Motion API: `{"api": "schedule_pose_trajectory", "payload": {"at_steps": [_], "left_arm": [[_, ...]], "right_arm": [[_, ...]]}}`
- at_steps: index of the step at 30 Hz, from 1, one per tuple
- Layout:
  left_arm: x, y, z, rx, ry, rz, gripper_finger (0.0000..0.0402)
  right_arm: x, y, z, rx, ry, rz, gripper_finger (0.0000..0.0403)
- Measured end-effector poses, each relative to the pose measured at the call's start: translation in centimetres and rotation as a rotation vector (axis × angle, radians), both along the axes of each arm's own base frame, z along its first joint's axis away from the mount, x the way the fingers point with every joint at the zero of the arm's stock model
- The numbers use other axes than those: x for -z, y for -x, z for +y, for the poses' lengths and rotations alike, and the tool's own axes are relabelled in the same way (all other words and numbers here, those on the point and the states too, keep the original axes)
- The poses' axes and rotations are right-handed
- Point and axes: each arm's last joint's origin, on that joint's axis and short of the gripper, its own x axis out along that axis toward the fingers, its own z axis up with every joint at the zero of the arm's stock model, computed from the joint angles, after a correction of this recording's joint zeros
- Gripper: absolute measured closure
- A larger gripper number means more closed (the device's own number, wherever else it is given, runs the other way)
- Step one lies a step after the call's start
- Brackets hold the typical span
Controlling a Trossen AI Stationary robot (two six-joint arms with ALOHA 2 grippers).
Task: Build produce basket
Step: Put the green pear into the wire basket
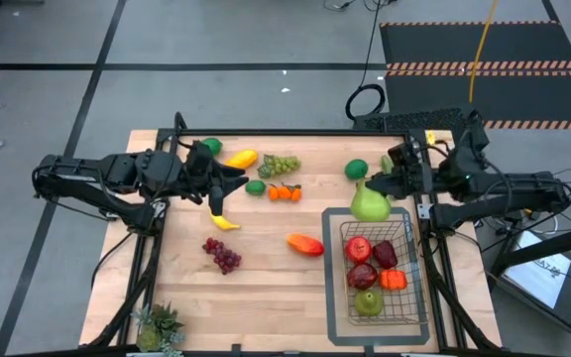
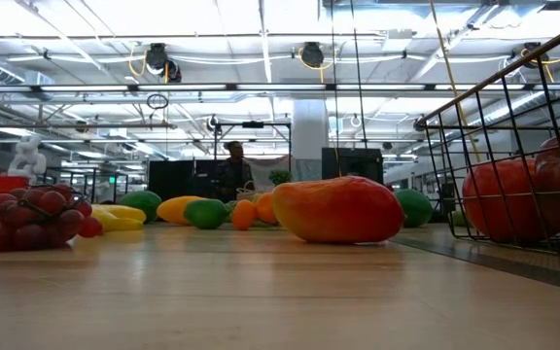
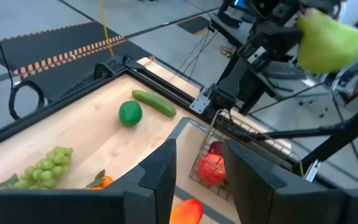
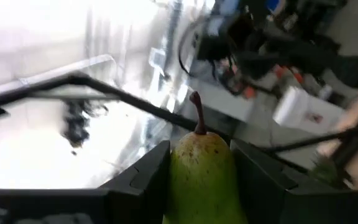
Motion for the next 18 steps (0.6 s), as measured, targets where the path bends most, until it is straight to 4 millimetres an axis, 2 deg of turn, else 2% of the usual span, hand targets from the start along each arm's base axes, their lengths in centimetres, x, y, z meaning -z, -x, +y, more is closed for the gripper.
{"api": "schedule_pose_trajectory", "payload": {"at_steps": [8,13,18], "left_arm": [[0.1,0.0,-0.1,0.035,-0.031,0.025,0.0270],[0.1,0.0,-0.1,0.034,-0.021,0.023,0.0270],[0.1,0.0,-0.1,0.044,-0.050,0.030,0.0270]], "right_arm": [[3.3,-0.2,-0.2,0.100,-0.135,-0.115,0.0252],[5.6,-0.4,-0.4,0.160,-0.204,-0.087,0.0252],[7.2,-0.5,-0.4,0.192,-0.139,-0.044,0.0252]]}}
